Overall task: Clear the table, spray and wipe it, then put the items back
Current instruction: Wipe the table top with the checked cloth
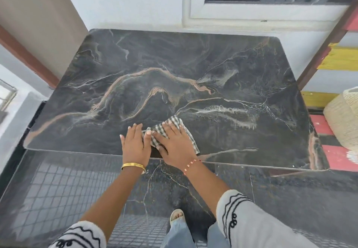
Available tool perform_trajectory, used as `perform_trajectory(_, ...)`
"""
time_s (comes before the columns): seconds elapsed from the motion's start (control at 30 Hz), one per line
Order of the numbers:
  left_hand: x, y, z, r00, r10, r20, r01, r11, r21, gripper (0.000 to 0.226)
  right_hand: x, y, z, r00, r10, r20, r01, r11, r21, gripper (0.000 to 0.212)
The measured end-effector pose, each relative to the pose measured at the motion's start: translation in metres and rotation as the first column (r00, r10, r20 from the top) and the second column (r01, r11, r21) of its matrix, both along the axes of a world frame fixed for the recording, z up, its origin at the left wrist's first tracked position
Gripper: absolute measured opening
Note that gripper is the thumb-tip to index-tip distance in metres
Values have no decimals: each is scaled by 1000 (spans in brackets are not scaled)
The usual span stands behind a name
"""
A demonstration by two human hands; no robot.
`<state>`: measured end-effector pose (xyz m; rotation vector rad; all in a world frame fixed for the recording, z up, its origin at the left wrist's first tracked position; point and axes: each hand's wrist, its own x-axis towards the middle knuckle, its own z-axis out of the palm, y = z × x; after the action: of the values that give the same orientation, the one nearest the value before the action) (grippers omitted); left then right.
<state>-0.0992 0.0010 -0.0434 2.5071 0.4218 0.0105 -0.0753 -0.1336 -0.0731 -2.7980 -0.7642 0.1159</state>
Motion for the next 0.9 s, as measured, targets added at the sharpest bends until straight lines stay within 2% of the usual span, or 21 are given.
perform_trajectory(0.07,5,-16,3,999,-32,4,32,999,-5,46,0,-22,3,999,48,-7,-48,999,-24,49)
perform_trajectory(0.17,11,-47,8,992,-120,27,121,992,-29,49,3,-61,6,1000,-3,-11,2,999,-39,51)
perform_trajectory(0.27,11,-77,11,972,-231,40,232,971,-47,65,6,-110,7,982,-186,-8,184,976,-113,59)
perform_trajectory(0.33,8,-91,10,961,-274,43,276,959,-57,65,5,-143,4,944,-329,15,328,935,-132,62)
perform_trajectory(0.4,3,-101,6,951,-309,25,310,949,-61,55,-2,-170,-2,860,-508,43,509,854,-109,58)
perform_trajectory(0.5,-4,-103,-1,940,-341,-11,340,939,-54,51,-19,-178,-8,605,-792,81,796,604,-38,60)
perform_trajectory(0.57,-8,-98,-5,937,-348,-25,346,937,-43,51,-24,-165,-8,476,-875,81,879,478,-6,62)
perform_trajectory(0.63,-12,-87,-7,943,-331,-22,330,943,-38,55,-25,-147,-7,432,-901,32,902,432,-7,63)
perform_trajectory(0.7,-16,-73,-8,958,-287,-1,286,957,-46,67,-26,-122,-6,475,-879,40,880,474,-20,61)
perform_trajectory(0.8,-22,-45,-8,978,-210,20,211,976,-50,84,-30,-67,-7,647,-760,60,763,646,-32,61)
perform_trajectory(0.9,-26,-19,-3,995,-90,31,93,993,-75,73,-30,-8,-5,781,-622,56,625,780,-45,63)
